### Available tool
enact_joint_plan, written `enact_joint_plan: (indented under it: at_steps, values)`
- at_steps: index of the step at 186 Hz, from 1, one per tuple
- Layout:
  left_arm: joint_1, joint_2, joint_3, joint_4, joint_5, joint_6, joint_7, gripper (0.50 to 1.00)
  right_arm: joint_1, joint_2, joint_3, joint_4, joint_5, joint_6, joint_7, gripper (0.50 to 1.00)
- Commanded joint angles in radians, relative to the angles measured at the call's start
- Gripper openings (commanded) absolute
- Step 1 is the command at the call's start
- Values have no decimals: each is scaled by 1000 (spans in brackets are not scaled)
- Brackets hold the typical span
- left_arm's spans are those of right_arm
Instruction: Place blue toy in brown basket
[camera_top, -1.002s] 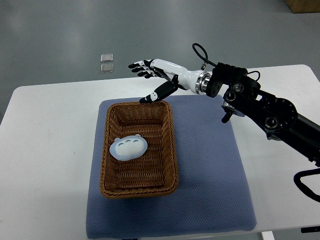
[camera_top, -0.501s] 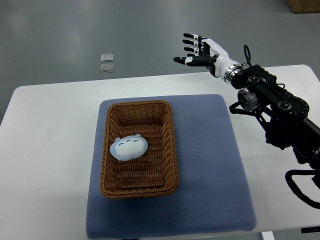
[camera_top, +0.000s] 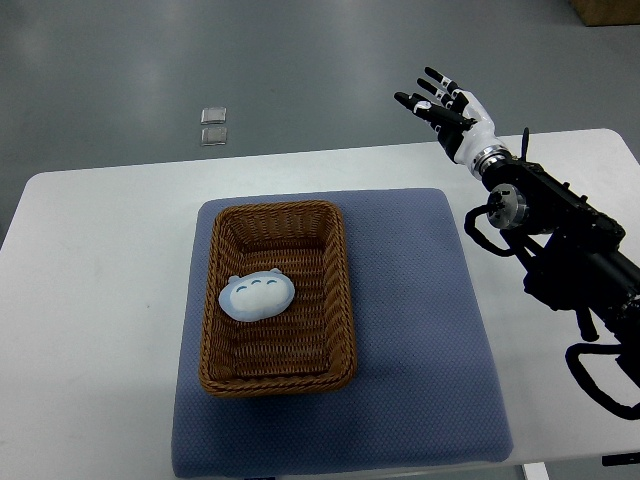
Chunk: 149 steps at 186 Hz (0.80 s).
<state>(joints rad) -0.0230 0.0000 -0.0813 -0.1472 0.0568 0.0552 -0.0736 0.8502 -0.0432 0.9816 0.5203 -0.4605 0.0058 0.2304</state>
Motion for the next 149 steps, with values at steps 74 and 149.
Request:
enact_joint_plan:
  at_steps: [74,149]
  values:
    - [0,0,0,0,0,0,0,1000,-36,13,-23,-34,-9,-92,60,905]
    - [0,0,0,0,0,0,0,1000,-59,34,-20,-28,-1,-59,110,905]
